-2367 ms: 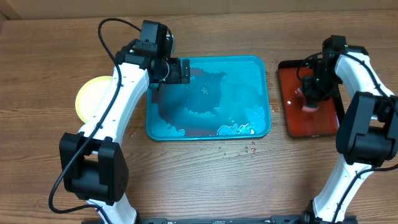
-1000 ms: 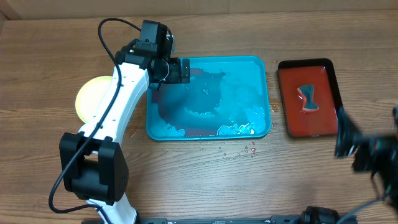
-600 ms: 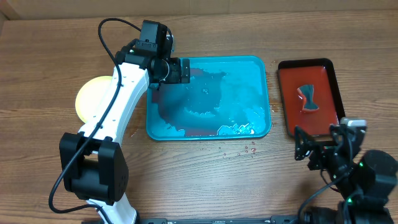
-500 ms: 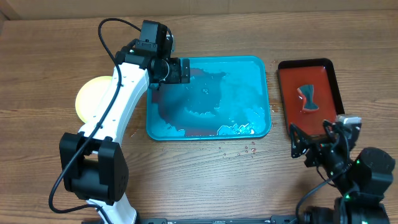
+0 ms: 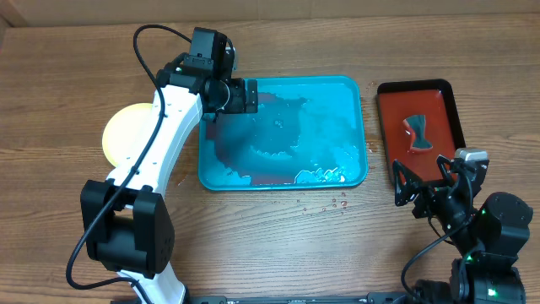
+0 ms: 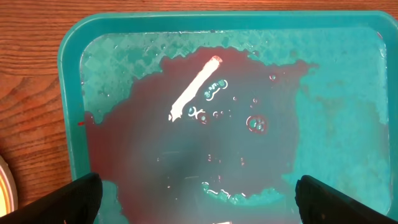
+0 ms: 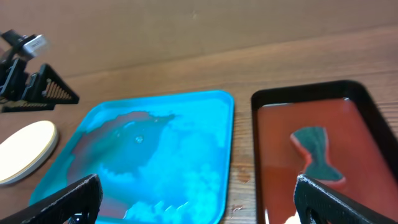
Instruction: Clean dirty plates on tray and stack at the side
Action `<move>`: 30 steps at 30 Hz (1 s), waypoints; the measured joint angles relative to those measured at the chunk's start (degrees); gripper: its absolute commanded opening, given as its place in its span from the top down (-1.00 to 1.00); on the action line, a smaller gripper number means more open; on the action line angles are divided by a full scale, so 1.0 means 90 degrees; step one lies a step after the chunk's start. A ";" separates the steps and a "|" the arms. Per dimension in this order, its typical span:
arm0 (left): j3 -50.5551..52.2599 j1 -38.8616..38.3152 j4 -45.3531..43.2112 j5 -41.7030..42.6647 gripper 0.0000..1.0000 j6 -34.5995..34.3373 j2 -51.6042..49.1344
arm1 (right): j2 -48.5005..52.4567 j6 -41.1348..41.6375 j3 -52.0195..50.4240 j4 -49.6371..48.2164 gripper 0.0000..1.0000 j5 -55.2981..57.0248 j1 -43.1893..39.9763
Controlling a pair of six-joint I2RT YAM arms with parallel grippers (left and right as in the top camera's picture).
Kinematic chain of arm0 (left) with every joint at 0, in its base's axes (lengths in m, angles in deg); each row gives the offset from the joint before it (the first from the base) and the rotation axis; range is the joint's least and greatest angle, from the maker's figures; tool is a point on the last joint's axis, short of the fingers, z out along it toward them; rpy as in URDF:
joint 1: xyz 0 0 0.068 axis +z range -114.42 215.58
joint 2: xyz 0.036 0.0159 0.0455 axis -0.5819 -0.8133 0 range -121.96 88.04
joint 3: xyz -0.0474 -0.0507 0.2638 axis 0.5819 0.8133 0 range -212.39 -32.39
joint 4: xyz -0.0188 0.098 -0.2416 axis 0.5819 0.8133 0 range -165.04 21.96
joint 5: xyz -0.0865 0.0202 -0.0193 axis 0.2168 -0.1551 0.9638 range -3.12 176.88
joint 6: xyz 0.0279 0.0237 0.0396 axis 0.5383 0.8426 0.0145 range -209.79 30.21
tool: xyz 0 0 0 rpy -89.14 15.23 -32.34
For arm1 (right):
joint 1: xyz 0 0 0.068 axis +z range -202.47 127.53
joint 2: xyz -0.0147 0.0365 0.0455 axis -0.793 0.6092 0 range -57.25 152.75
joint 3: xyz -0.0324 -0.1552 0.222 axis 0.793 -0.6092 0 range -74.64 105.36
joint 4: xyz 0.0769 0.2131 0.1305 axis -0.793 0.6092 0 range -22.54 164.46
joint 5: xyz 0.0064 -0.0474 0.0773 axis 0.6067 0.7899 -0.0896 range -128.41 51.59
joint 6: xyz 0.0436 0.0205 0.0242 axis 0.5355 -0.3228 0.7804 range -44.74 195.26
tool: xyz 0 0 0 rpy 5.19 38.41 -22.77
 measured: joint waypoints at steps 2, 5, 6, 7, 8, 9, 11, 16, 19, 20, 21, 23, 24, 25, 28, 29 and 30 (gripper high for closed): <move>0.0000 0.0000 0.0000 0.0000 -1.00 0.0000 0.0000 | 0.0000 0.0000 0.0000 -0.0119 -1.00 0.0078 0.0000; 0.0000 0.0000 0.0002 0.0000 -1.00 0.0000 0.0000 | 0.0000 -0.0002 0.0000 -0.0408 -1.00 0.0165 0.0000; 0.0000 0.0000 0.0002 -0.0002 -1.00 0.0000 0.0000 | 0.0000 0.0000 0.0000 -0.0517 -1.00 0.0192 0.0002; 0.0000 0.0000 0.0005 0.0000 -0.99 0.0000 0.0000 | -0.0002 -0.0002 -0.0005 -0.0646 -1.00 0.0240 0.0017; 0.0000 0.0000 0.0002 0.0000 -0.99 0.0000 0.0000 | 0.0000 0.0000 -0.0027 -0.0818 -0.99 0.0328 0.0046; 0.0000 0.0000 0.0002 0.0000 -1.00 0.0000 0.0000 | -0.0002 0.0000 -0.0073 -0.1030 -1.00 0.0415 0.0100; 0.0000 0.0000 0.0002 0.0000 -1.00 0.0000 0.0000 | -0.0032 0.0002 -0.0245 -0.1443 -1.00 0.0670 0.0296; 0.0000 0.0000 0.0002 0.0000 -1.00 0.0000 0.0000 | -0.0432 0.0000 -0.1212 -0.2812 -1.00 0.1401 0.0896; 0.0000 0.0000 0.0002 0.0000 -1.00 0.0000 0.0000 | -0.0937 0.0002 -0.1902 -0.3388 -1.00 0.1620 0.1088; 0.0000 0.0000 0.0002 0.0000 -0.99 0.0000 0.0000 | -0.1124 0.0005 -0.2120 -0.3538 -1.00 0.1681 0.1129; 0.0000 0.0000 0.0000 0.0000 -1.00 0.0000 0.0000 | -0.1350 0.0005 -0.2353 -0.3619 -1.00 0.1727 0.1168; 0.0000 0.0000 0.0002 0.0000 -0.99 0.0000 0.0000 | -0.1705 0.0002 -0.2691 -0.3667 -1.00 0.1783 0.1214; 0.0000 0.0000 0.0000 0.0000 -0.99 0.0000 0.0000 | -0.1894 0.0002 -0.2854 -0.3660 -1.00 0.1807 0.1229; 0.0000 0.0000 0.0002 0.0000 -0.99 0.0000 0.0000 | -0.2089 0.0005 -0.3014 -0.3665 -0.99 0.1826 0.1236; 0.0000 0.0000 0.0005 0.0000 -0.99 0.0000 0.0000 | -0.2487 0.0002 -0.3317 -0.3616 -1.00 0.1851 0.1251; 0.0000 0.0000 0.0000 0.0000 -1.00 0.0000 0.0000 | -0.2620 0.0005 -0.3359 -0.3466 -1.00 0.1851 0.1251; 0.0000 0.0000 0.0005 0.0000 -1.00 0.0000 0.0000 | -0.2739 0.0012 -0.3368 -0.3279 -1.00 0.1851 0.1251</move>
